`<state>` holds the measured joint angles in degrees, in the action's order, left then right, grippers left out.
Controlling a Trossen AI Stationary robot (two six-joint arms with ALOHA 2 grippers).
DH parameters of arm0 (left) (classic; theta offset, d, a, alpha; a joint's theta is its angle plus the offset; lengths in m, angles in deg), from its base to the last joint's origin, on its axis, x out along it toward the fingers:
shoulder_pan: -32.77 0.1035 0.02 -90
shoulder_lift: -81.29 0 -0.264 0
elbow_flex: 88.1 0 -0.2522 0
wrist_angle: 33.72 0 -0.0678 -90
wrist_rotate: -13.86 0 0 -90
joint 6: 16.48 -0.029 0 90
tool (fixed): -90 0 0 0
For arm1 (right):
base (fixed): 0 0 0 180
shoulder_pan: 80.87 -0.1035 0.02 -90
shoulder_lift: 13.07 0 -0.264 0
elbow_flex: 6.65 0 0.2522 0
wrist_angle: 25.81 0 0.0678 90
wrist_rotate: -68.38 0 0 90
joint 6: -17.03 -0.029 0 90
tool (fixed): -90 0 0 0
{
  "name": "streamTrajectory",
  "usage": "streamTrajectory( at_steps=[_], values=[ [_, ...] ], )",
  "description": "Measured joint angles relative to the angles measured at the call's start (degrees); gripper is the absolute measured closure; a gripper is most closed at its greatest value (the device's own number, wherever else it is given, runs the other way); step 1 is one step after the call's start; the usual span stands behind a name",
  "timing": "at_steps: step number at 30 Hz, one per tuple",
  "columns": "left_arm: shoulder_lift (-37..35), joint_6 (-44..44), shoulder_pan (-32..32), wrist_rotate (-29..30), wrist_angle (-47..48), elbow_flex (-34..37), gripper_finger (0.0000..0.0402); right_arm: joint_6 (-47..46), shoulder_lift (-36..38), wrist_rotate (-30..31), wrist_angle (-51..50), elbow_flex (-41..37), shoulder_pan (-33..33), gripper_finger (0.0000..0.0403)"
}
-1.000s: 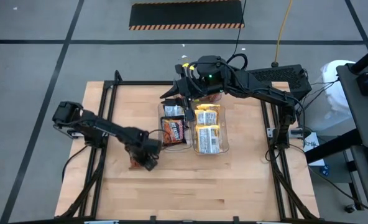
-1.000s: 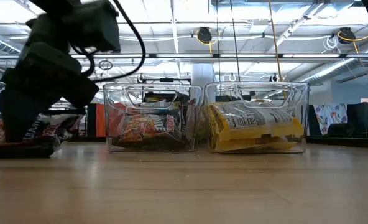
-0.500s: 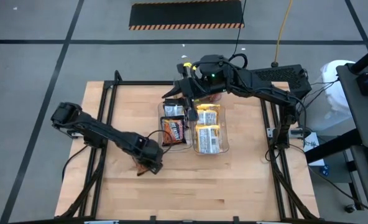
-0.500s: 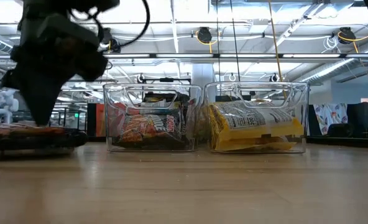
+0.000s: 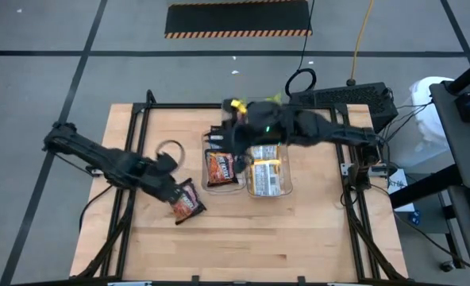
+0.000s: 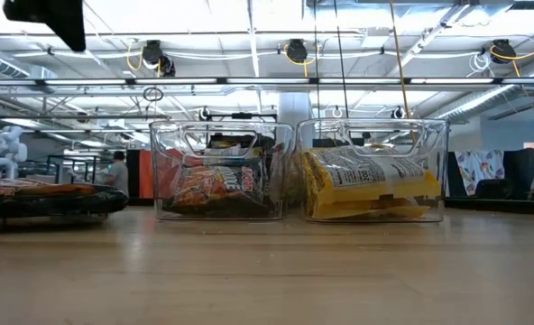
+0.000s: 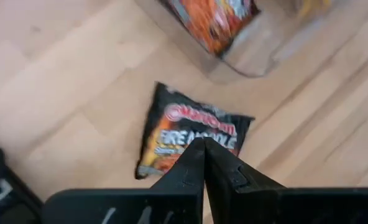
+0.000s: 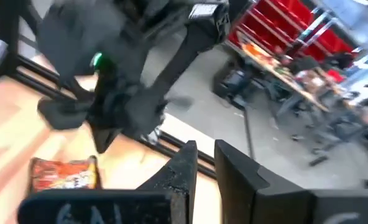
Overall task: Sort Maruchan noodles
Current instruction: Put the black noodle pack into the left transparent bin
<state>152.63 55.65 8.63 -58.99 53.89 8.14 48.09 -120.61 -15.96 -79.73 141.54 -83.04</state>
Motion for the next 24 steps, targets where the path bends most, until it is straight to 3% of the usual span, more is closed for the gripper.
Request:
streamTrajectory(
  at_steps=[3, 11, 18, 24],
  values=[
    [-4.98, 2.47, -1.38, 2.48, 5.22, 0.0, 0.0396, -0.35, -1.66, 3.16, 2.89, 0.0, -2.29, 0.0355],
    [-14.85, 3.69, -4.23, 4.17, 16.07, 0.0, 0.0396, -4.87, -7.58, 3.27, 4.71, 0.04, -5.77, 0.0355],
    [-20.96, -3.78, -4.48, 4.32, 16.24, 0.11, 0.0396, -13.91, -11.98, 2.74, 5.56, 0.0, -7.46, 0.0355],
    [-23.83, -9.08, -4.48, 3.51, 16.17, 0.13, 0.0396, -20.08, -16.27, -2.7, 7.82, -0.02, -9.35, 0.0355]
  ],
)
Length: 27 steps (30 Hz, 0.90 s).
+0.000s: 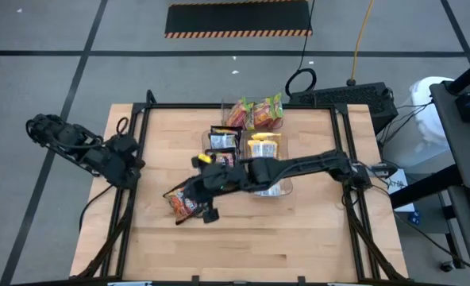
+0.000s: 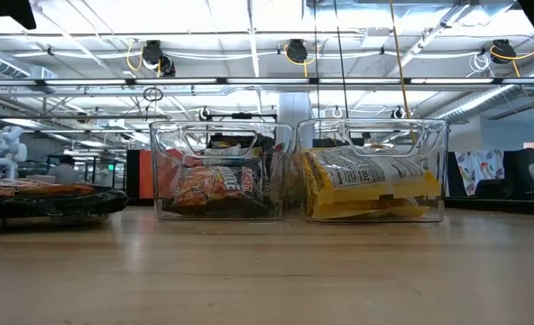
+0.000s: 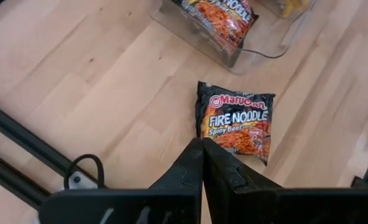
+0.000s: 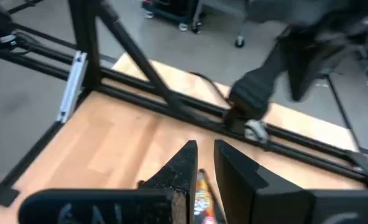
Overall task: Sort Maruchan noodles
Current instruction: Put the black noodle pack into the left transparent bin
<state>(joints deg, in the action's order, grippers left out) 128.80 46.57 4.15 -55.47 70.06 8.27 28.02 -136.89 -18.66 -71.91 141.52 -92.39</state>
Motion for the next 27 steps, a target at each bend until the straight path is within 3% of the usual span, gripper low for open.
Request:
streamTrajectory(
  at_steps=[6, 17, 27],
  values=[
    [-1.89, 0.2, 0.0, -0.09, 0.0, 0.0, 0.0396, -5.21, -3.03, -0.13, -0.94, -0.02, -1.24, 0.0355],
    [-2.08, 3.27, 0.0, -0.73, 0.0, 0.0, 0.0396, -12.02, -3.29, -1.91, -6.93, -10.62, -0.87, 0.0355],
    [-2.06, 5.33, 0.0, -0.92, 0.0, 0.0, 0.0396, -13.33, -3.2, -3.06, 3.28, -21.59, -1.05, 0.0331]
  ],
)
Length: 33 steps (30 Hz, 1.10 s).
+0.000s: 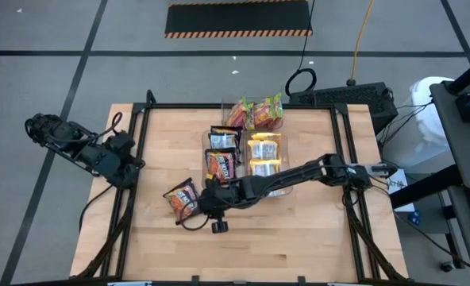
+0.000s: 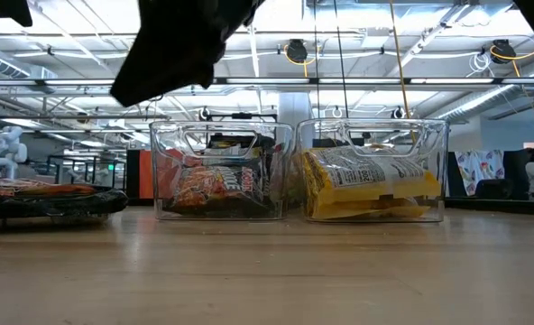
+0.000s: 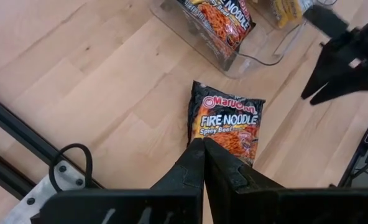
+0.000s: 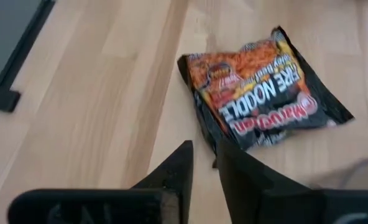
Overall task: Sort Maruchan noodles
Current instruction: Put the black noodle pack into the left transparent bin
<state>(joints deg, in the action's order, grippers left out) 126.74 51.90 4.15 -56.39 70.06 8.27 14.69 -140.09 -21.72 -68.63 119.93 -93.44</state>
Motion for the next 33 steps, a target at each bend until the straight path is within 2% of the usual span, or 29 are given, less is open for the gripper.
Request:
streamTrajectory(
  at_steps=[5, 9, 13, 21, 33],
  values=[
    [0.0, 0.84, 0.0, -0.34, 0.0, 0.0, 0.0396, 0.47, 0.0, 0.2, 14.09, -6.02, -0.36, 0.0303],
    [0.0, 0.92, 0.0, -0.79, 0.0, 0.0, 0.0396, 0.6, 0.0, 5.24, 21.09, -10.38, -0.41, 0.0292],
    [0.0, 0.92, 0.0, -0.83, 0.0, 0.0, 0.0396, 1.86, 0.0, 7.91, 20.66, -13.1, -0.55, 0.0291],
    [0.0, 0.99, 0.02, -0.83, -0.11, 0.0, 0.0396, 1.28, 0.0, 7.58, 20.72, -15.39, -0.72, 0.0291],
    [0.02, 0.97, 0.02, -2.29, -0.68, 0.0, 0.0396, 11.6, -0.25, 7.8, 20.88, -15.79, -0.96, 0.0291]
  ],
)
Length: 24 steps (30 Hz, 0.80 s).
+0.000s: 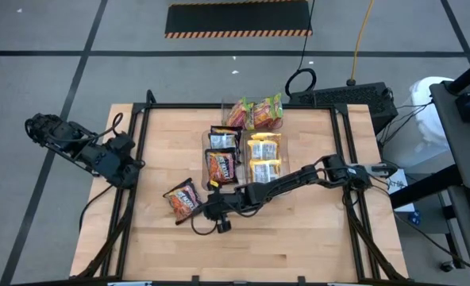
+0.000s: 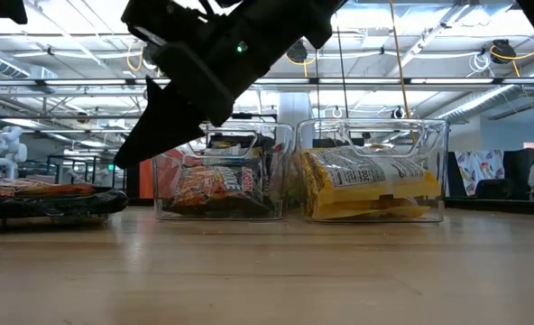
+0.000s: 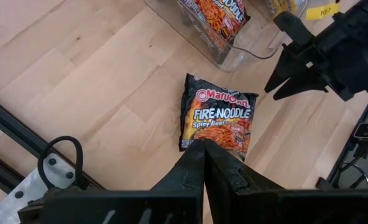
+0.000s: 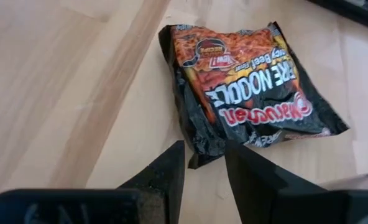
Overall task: Sort Maruchan noodles
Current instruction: Put the black noodle pack into the left transparent bin
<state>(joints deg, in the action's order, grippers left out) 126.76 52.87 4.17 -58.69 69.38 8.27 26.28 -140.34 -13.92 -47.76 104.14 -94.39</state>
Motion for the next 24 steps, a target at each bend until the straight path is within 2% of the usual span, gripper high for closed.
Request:
streamTrajectory(
  at_steps=[7, 11, 20, 24],
  values=[
    [0.0, 0.13, 0.0, -0.02, -0.02, 0.0, 0.0396, 4.84, -1.65, 0.29, 1.2, 0.0, -1.42, 0.0291],
    [-0.01, 0.16, -0.02, -0.02, -0.03, 0.0, 0.0396, 9.28, -2.89, 6.48, 3.38, 0.0, -2.75, 0.0291],
    [0.33, 0.06, -0.02, -1.6, -0.74, 0.0, 0.0396, 9.26, -3.67, 11.63, 2.75, 0.0, -2.96, 0.0291],
    [0.33, -0.09, -0.02, -2.3, -0.93, 0.02, 0.0396, 7.57, -3.64, 11.4, 1.9, 0.04, -2.38, 0.0291]
  ],
)
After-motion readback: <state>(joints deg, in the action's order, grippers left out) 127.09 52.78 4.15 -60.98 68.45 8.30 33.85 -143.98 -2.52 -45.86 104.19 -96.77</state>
